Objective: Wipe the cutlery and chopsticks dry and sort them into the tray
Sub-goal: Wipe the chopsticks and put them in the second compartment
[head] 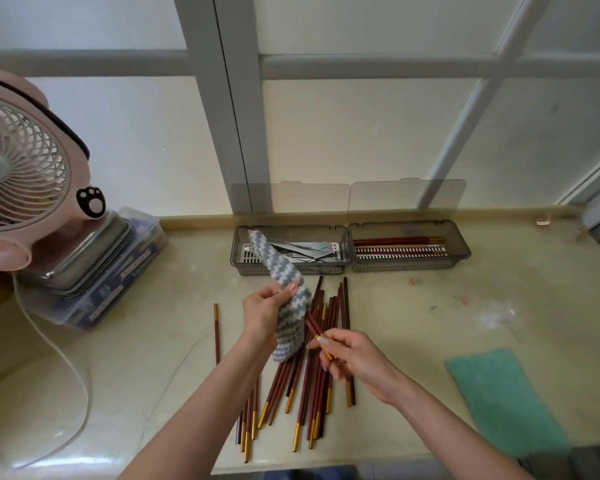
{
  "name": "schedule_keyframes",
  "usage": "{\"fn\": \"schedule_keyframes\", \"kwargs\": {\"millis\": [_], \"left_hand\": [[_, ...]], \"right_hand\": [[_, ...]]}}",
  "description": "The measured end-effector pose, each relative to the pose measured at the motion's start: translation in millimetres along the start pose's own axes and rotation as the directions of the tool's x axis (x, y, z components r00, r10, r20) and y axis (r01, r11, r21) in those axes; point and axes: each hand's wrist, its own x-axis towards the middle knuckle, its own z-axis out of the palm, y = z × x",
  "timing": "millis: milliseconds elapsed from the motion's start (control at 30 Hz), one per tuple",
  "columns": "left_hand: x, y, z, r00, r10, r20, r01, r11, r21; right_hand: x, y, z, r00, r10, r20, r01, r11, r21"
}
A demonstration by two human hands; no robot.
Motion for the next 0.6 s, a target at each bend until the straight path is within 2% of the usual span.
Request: {"fn": "schedule_keyframes", "kwargs": {"millis": [133, 233, 300, 433, 500, 600], "left_hand": [[-6, -13, 5, 0.999, -0.027, -0.018, 0.027, 1.0, -0.013], [-21, -25, 15, 0.994, -0.044, 0.096, 0.037, 0.996, 0.079], [-24, -23, 17, 0.989, -0.072, 0.131, 0.06, 0.994, 0.09], [-13, -6, 9, 0.99, -0.099, 0.096, 0.095, 0.995, 0.043], [-10, -4, 7, 0.991, -0.1, 0.086, 0.099, 0.995, 0.021], [-18, -9, 15, 0.98, -0.127, 0.151, 0.127, 0.992, 0.009]], "right_hand": [[2, 0, 4, 0.993, -0.022, -0.116, 0.033, 0.995, 0.092], [8, -6, 5, 0.984, -0.008, -0.175, 0.032, 0.991, 0.133], [10, -8, 6, 0.988, -0.01, -0.154, 0.036, 0.986, 0.165], [5, -10, -1, 0.987, -0.105, -0.118, 0.127, 0.973, 0.193], [4, -9, -6, 0.972, -0.15, -0.18, 0.192, 0.95, 0.245], [5, -6, -4, 0.944, -0.181, -0.276, 0.247, 0.942, 0.227]]}}
